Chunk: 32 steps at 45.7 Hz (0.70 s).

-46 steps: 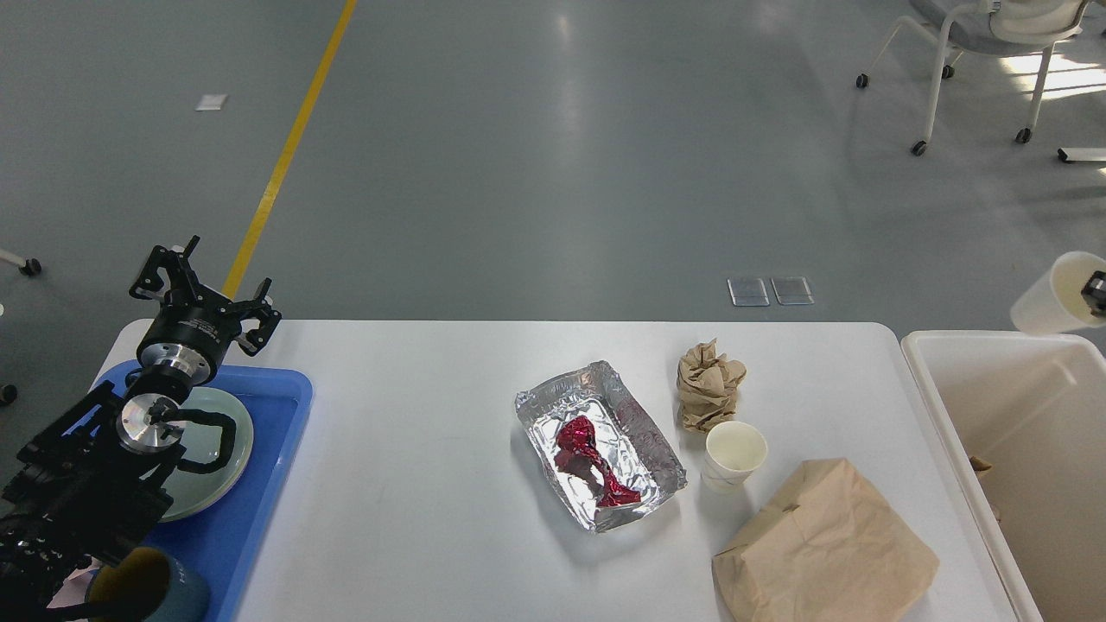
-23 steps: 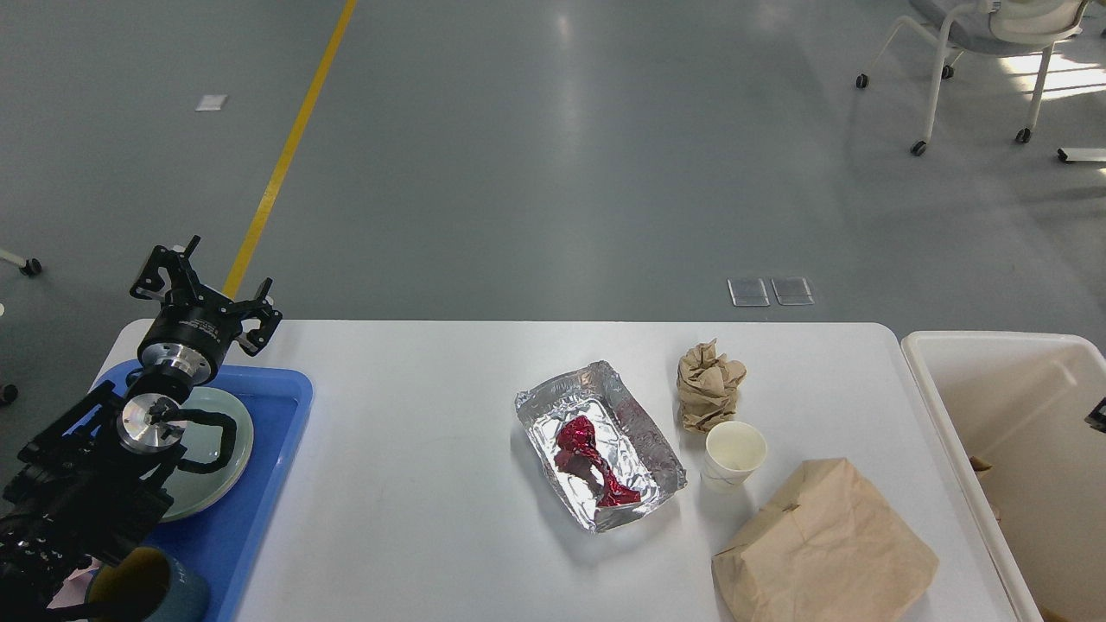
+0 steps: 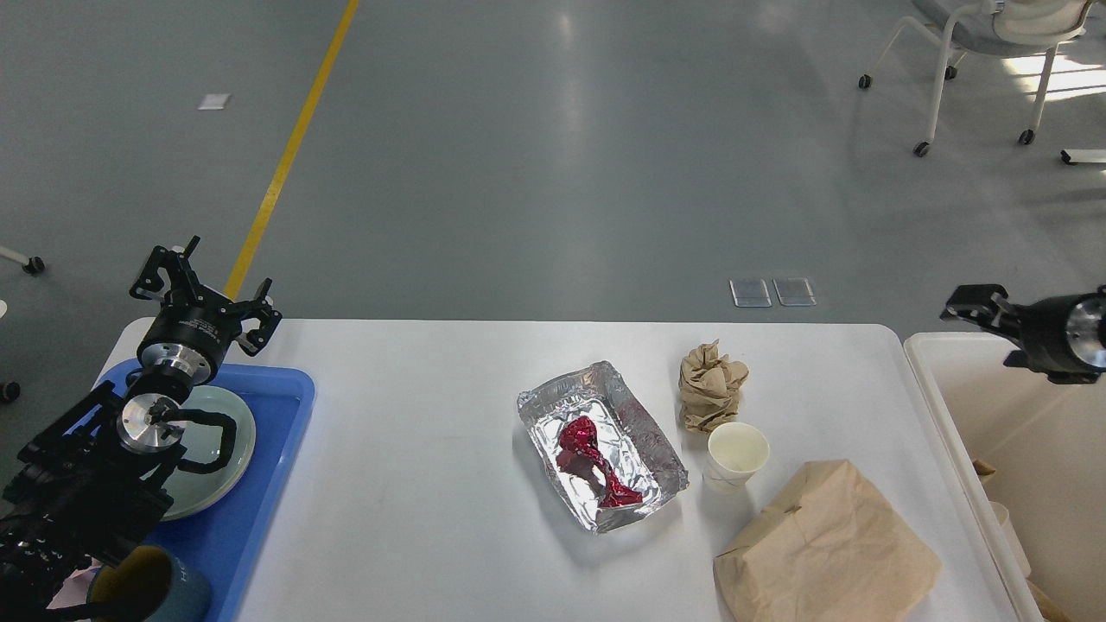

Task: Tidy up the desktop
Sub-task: 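Move the right gripper back over the crumpled brown paper and grasp it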

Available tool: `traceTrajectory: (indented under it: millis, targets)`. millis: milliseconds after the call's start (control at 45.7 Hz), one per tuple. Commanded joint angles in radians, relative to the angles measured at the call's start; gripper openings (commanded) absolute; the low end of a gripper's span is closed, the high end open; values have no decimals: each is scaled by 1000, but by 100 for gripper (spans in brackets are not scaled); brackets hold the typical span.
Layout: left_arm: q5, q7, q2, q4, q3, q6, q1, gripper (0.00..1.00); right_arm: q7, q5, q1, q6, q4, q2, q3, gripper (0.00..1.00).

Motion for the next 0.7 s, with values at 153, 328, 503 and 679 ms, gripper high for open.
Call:
traceTrajectory:
  millis: [153, 328, 503, 679]
  targets:
    - [0, 0, 0, 0, 0, 0, 0, 97, -3, 19, 237, 88, 127, 221, -109, 100]
    - [0, 0, 0, 0, 0, 0, 0, 97, -5, 153, 373, 199, 154, 410, -202, 100]
    - [1, 0, 0, 0, 0, 0, 0, 97, -2, 168, 554, 365, 233, 452, -190, 100]
    - [0, 0, 0, 0, 0, 0, 0, 97, -2, 164, 710, 414, 396, 459, -212, 100]
